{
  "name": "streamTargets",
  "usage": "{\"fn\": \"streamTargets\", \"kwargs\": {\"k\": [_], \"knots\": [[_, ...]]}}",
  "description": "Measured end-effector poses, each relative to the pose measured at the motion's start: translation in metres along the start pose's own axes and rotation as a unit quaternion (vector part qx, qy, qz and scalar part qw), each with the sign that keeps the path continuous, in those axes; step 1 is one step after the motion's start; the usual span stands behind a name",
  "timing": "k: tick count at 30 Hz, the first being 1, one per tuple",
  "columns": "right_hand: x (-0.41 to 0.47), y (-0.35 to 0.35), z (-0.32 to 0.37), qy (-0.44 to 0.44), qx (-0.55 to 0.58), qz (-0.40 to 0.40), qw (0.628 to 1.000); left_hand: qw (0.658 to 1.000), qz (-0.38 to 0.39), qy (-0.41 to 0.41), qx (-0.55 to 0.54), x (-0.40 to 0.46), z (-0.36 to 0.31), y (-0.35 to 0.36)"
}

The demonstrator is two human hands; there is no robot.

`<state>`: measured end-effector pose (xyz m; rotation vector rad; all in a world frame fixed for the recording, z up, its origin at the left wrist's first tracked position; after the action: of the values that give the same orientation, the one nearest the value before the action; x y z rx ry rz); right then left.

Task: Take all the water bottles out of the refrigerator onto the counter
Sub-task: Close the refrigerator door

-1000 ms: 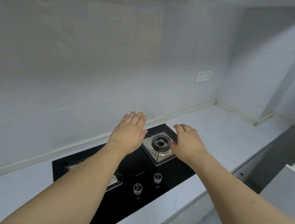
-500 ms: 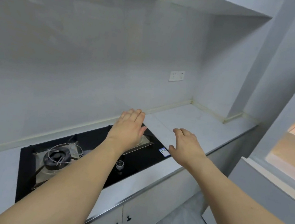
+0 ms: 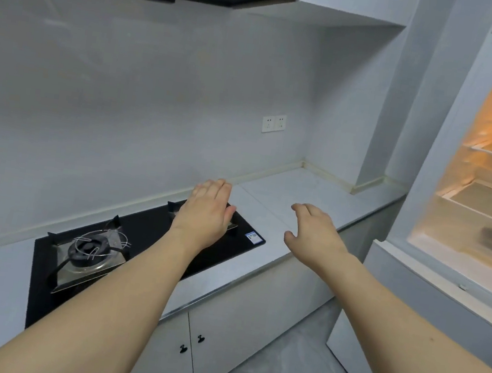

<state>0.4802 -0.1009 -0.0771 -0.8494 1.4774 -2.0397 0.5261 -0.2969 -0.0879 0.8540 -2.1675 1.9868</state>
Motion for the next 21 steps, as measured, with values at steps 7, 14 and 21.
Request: {"fn": "streamTargets", "kwargs": {"k": [7, 14, 21], "knots": [[-0.094, -0.029, -0.036, -0.024, 0.014, 0.016, 0.999, 1.000, -0.015, -0.021, 0.009, -0.075, -0.072, -0.023], [-0.160, -0.058, -0.059, -0.020, 0.010, -0.004, 1.000, 1.000, -0.029, -0.008, 0.003, -0.121, -0.132, -0.043], [-0.196, -0.091, -0.081, -0.004, 0.005, -0.036, 0.999, 1.000, 0.004, -0.010, -0.021, -0.138, -0.171, -0.047]]}}
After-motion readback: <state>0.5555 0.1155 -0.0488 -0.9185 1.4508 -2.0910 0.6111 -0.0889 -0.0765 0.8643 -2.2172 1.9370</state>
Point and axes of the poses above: each hand's wrist, its own x-axis towards the middle knuckle, its own y-axis out of the palm, z = x × y, the point moved 6 cm from there along x, towards the middle knuckle, and after that the axes turned 14 degrees about -y, right-handed, at the moved point
